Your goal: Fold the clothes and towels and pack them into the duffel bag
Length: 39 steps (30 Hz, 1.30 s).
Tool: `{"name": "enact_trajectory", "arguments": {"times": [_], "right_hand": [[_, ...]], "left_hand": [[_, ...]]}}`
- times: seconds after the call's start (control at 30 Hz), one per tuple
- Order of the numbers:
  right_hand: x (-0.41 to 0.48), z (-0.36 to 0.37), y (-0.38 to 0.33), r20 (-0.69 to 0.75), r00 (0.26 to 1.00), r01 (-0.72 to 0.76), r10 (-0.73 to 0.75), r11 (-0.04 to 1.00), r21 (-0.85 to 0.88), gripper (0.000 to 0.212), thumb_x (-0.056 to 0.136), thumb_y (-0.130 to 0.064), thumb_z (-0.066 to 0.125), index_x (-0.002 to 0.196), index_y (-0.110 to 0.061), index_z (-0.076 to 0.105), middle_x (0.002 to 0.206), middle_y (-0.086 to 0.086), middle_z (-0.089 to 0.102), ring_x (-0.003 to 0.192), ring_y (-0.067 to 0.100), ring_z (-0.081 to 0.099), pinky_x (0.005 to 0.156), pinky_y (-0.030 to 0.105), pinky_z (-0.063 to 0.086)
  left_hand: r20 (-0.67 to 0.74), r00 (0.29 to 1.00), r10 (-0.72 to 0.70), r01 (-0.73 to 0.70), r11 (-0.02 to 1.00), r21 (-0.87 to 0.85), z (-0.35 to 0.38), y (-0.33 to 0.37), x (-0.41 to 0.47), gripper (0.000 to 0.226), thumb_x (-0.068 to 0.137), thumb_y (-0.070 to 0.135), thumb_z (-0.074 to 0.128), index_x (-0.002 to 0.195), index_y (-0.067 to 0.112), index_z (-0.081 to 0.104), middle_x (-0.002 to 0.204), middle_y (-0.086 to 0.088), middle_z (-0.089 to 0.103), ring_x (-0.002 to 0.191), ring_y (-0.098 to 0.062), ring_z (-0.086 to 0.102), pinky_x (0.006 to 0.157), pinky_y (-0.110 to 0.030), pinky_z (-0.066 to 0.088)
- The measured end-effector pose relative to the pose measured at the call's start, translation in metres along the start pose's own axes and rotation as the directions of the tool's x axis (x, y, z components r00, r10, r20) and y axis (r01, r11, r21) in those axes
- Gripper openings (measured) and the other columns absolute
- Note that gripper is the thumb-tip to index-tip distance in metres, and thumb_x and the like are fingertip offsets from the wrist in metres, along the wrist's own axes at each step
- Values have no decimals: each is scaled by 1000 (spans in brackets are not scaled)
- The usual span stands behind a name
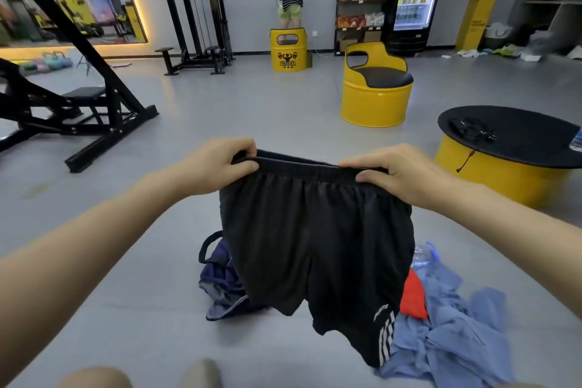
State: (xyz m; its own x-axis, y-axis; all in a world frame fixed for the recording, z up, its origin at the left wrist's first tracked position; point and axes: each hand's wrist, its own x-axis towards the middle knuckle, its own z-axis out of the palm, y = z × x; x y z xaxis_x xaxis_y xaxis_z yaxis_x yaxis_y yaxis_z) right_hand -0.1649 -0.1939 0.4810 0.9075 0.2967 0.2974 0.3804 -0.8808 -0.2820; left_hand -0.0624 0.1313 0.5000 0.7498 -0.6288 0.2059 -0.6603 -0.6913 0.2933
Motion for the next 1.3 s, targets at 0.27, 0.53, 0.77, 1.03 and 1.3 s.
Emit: {"name": "enact_trajectory", "arguments": {"times": [0.27,0.53,0.77,1.03,1.3], "right_hand": [[0,18,11,67,997,-42,45,998,-40,50,101,-23,59,144,-46,47,128,-11,67,111,18,62,76,21,38],[16,35,26,-68,975,-218,211,969,-116,20,100,-35,56,100,-17,65,92,8,71,88,36,61,68,40,43],[35,49,39,32,967,-242,252,951,-194,23,107,-29,39,98,-14,54,92,12,65,85,40,57,72,45,48],[45,75,56,-21,978,-210,209,977,-40,40,84,-50,73,111,-25,59,97,3,68,87,30,60,78,41,50],[63,121,87,46,892,-448,450,893,-49,35,98,-37,58,70,-16,57,66,6,58,76,35,55,60,36,35]], "left_hand": [[-107,993,-52,34,985,-170,19,-37,15,13,96,15,62,97,23,53,84,5,63,80,-16,55,70,-31,42],[-214,969,-124,95,986,-140,41,-52,30,15,93,21,63,100,33,70,94,15,71,93,-12,63,82,-31,46],[-266,941,-210,162,968,-190,59,-56,35,4,92,25,67,92,29,69,82,16,68,79,-4,61,65,-16,40],[-239,938,-251,228,966,-120,85,-80,46,6,95,27,64,96,22,67,85,6,67,86,-19,60,78,-34,47],[-45,923,-383,370,913,-173,134,-89,63,11,99,27,58,103,17,60,97,-2,66,93,-26,58,81,-36,45]]}}
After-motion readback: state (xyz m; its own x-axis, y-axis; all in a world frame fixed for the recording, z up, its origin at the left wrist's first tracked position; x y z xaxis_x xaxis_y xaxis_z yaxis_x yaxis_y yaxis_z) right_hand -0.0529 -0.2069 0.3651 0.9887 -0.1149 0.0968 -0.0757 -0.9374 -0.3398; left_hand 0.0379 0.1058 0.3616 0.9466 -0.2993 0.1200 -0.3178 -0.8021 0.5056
